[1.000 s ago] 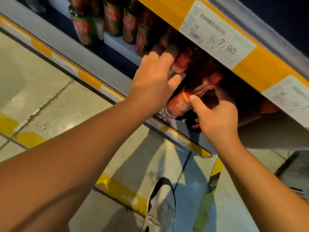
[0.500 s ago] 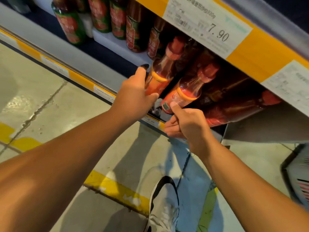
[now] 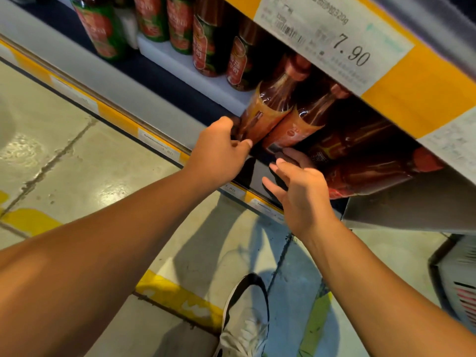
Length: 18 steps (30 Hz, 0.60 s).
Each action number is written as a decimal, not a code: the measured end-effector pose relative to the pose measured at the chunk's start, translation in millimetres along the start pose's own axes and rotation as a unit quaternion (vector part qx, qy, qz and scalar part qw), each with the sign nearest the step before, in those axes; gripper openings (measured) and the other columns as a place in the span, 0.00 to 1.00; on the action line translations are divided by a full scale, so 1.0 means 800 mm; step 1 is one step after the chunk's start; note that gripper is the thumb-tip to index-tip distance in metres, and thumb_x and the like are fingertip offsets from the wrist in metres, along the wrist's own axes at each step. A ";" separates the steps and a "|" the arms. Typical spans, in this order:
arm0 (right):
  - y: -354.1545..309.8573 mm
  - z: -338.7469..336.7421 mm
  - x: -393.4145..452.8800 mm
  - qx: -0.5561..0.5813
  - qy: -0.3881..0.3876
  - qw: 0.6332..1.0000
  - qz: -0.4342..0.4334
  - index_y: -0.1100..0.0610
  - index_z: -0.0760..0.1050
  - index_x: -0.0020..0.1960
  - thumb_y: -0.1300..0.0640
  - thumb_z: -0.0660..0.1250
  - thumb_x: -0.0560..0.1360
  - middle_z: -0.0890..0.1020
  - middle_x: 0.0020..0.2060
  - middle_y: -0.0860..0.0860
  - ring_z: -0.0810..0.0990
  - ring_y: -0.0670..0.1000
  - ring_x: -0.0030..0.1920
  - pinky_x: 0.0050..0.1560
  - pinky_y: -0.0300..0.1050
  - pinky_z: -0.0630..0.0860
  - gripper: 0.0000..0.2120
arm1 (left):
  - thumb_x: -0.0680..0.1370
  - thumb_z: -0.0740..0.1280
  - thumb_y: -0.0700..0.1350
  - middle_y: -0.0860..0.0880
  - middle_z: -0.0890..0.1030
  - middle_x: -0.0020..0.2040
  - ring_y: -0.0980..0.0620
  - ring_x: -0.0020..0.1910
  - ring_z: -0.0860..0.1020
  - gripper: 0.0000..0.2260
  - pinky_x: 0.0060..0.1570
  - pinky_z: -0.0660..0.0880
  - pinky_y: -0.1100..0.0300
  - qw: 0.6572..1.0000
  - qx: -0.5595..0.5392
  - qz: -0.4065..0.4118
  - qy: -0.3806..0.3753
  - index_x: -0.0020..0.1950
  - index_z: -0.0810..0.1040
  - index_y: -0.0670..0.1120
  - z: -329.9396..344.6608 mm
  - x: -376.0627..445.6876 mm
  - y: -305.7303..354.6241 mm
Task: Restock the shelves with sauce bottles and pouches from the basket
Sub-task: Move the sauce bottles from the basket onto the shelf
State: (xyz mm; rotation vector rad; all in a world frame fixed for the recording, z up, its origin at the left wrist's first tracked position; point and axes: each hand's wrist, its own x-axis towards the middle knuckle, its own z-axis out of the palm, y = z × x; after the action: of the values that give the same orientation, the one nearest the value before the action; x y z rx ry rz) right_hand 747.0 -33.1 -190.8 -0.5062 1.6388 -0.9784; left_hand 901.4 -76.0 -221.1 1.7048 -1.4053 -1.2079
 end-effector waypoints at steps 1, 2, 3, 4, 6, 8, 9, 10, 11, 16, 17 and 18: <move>-0.001 -0.001 0.000 -0.002 -0.016 1.000 -0.010 0.57 0.67 0.76 0.62 0.67 0.82 0.73 0.73 0.55 0.85 0.45 0.53 0.68 0.60 0.77 0.24 | 0.81 0.71 0.48 0.47 0.84 0.48 0.49 0.48 0.83 0.11 0.54 0.82 0.48 1.000 -0.009 -0.004 -0.019 0.59 0.78 0.44 0.002 -0.002 0.002; -0.002 -0.001 0.000 -0.002 -0.032 0.999 -0.026 0.56 0.68 0.76 0.64 0.65 0.82 0.74 0.72 0.53 0.83 0.46 0.58 0.67 0.59 0.78 0.23 | 0.81 0.70 0.47 0.47 0.84 0.49 0.49 0.49 0.83 0.10 0.55 0.81 0.47 0.999 -0.016 -0.005 -0.035 0.60 0.78 0.44 0.003 -0.004 0.003; -0.003 -0.001 0.000 0.001 -0.042 0.998 -0.044 0.55 0.69 0.75 0.66 0.64 0.82 0.75 0.71 0.51 0.81 0.47 0.62 0.66 0.58 0.78 0.23 | 0.82 0.70 0.46 0.47 0.84 0.50 0.48 0.51 0.83 0.10 0.56 0.81 0.46 0.998 -0.025 -0.005 -0.052 0.61 0.78 0.45 0.006 -0.006 0.006; -0.004 -0.001 0.001 0.003 -0.048 0.997 -0.060 0.54 0.68 0.75 0.67 0.63 0.82 0.76 0.70 0.50 0.79 0.48 0.64 0.66 0.57 0.79 0.24 | 0.82 0.69 0.45 0.46 0.84 0.52 0.48 0.52 0.83 0.10 0.58 0.80 0.46 0.997 -0.035 -0.004 -0.069 0.62 0.78 0.45 0.009 -0.006 0.008; -0.005 -0.003 0.002 -0.008 -0.055 0.995 -0.087 0.52 0.68 0.76 0.69 0.63 0.81 0.76 0.71 0.48 0.77 0.50 0.67 0.66 0.57 0.79 0.26 | 0.82 0.69 0.44 0.45 0.83 0.57 0.46 0.57 0.82 0.12 0.61 0.78 0.44 0.994 -0.041 -0.004 -0.100 0.65 0.77 0.44 0.017 -0.006 0.014; -0.004 -0.006 0.003 -0.036 -0.064 0.992 -0.105 0.50 0.66 0.77 0.68 0.63 0.82 0.74 0.73 0.48 0.75 0.51 0.70 0.68 0.57 0.78 0.27 | 0.82 0.69 0.45 0.42 0.82 0.61 0.42 0.60 0.80 0.15 0.63 0.77 0.41 0.991 -0.042 -0.016 -0.123 0.67 0.75 0.42 0.024 -0.005 0.019; -0.004 -0.008 0.004 -0.053 -0.069 0.990 -0.112 0.50 0.65 0.78 0.68 0.63 0.82 0.73 0.74 0.47 0.74 0.51 0.72 0.68 0.57 0.77 0.28 | 0.82 0.69 0.45 0.40 0.81 0.63 0.40 0.62 0.79 0.16 0.65 0.76 0.39 0.990 -0.047 -0.026 -0.130 0.68 0.75 0.41 0.027 -0.004 0.020; -0.004 -0.011 0.004 -0.066 -0.075 0.988 -0.118 0.50 0.65 0.79 0.68 0.63 0.82 0.72 0.75 0.47 0.73 0.50 0.73 0.69 0.57 0.76 0.29 | 0.82 0.69 0.46 0.38 0.80 0.65 0.39 0.64 0.78 0.18 0.66 0.74 0.38 0.989 -0.052 -0.037 -0.132 0.69 0.74 0.41 0.029 -0.003 0.021; -0.004 -0.013 0.005 -0.074 -0.080 0.987 -0.122 0.49 0.64 0.79 0.68 0.63 0.82 0.70 0.76 0.46 0.72 0.50 0.74 0.69 0.56 0.76 0.29 | 0.82 0.69 0.46 0.38 0.78 0.67 0.39 0.66 0.77 0.18 0.67 0.73 0.38 0.988 -0.057 -0.046 -0.134 0.70 0.73 0.40 0.030 -0.003 0.022; 0.000 -0.018 0.010 -0.096 -0.091 0.983 -0.126 0.47 0.64 0.79 0.68 0.64 0.81 0.72 0.73 0.42 0.71 0.50 0.74 0.70 0.55 0.75 0.31 | 0.83 0.68 0.46 0.44 0.78 0.68 0.45 0.67 0.77 0.19 0.70 0.73 0.42 0.981 -0.076 -0.053 -0.169 0.73 0.71 0.45 0.029 -0.005 0.015; 0.002 -0.017 0.010 -0.112 -0.095 0.981 -0.129 0.47 0.64 0.79 0.68 0.64 0.81 0.74 0.70 0.40 0.72 0.49 0.73 0.70 0.54 0.75 0.31 | 0.83 0.68 0.46 0.46 0.79 0.67 0.47 0.66 0.77 0.19 0.70 0.73 0.43 0.980 -0.077 -0.049 -0.175 0.73 0.71 0.46 0.028 -0.005 0.015; 0.006 -0.017 0.009 -0.130 -0.099 0.978 -0.127 0.48 0.64 0.79 0.68 0.65 0.81 0.75 0.67 0.38 0.73 0.49 0.72 0.70 0.53 0.75 0.31 | 0.83 0.68 0.46 0.47 0.79 0.67 0.47 0.65 0.77 0.18 0.69 0.74 0.44 0.981 -0.075 -0.044 -0.173 0.73 0.71 0.47 0.026 -0.006 0.015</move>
State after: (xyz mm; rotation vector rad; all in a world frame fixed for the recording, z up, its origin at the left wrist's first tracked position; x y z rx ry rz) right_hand 732.8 -31.5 -198.3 -0.9809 1.5525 -0.8682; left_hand 877.6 -72.6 -217.5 1.5160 -1.4022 -1.6799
